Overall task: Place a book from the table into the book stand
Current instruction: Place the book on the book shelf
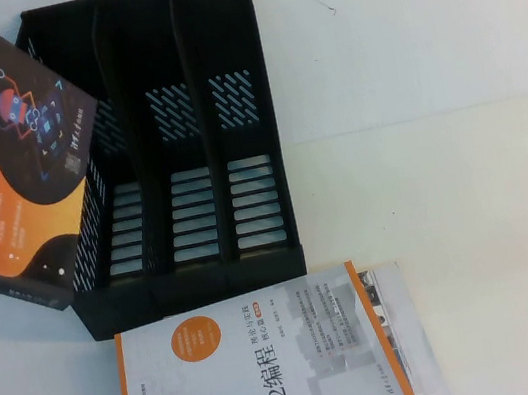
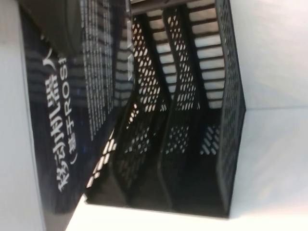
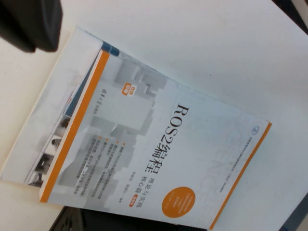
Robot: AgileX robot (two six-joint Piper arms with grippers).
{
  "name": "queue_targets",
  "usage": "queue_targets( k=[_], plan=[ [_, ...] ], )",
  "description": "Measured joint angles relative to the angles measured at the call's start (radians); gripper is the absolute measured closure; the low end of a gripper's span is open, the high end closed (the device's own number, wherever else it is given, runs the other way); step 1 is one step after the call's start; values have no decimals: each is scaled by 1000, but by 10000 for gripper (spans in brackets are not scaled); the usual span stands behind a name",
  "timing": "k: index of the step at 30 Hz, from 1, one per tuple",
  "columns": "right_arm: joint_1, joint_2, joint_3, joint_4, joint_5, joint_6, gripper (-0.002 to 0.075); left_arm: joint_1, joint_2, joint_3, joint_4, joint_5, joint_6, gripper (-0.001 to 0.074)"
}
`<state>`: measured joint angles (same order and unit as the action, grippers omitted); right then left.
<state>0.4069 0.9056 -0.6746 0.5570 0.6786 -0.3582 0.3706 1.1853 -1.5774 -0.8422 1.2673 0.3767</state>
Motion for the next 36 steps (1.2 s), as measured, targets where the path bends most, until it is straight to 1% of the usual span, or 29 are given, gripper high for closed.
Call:
queue_targets(
  k=[9,14,17,22,26,36],
  plan=[
    [0,0,0,0,0,-16,722,0,231,-41,-6,-51,0,617],
    [0,0,1,0,0,-20,722,-5,315,-41,-10,-91,25,618],
    [0,0,1,0,0,-20,722,-33,342,-41,-10,-140,43,618],
    [0,0,1,0,0,-20,722,-110,360,-41,5,-268,50,618],
    [0,0,1,0,0,-20,722,-152,376,-42,19,-357,52,618],
    [0,0,1,2,0,-20,722,-244,461,-43,116,-393,52,618]
  ],
)
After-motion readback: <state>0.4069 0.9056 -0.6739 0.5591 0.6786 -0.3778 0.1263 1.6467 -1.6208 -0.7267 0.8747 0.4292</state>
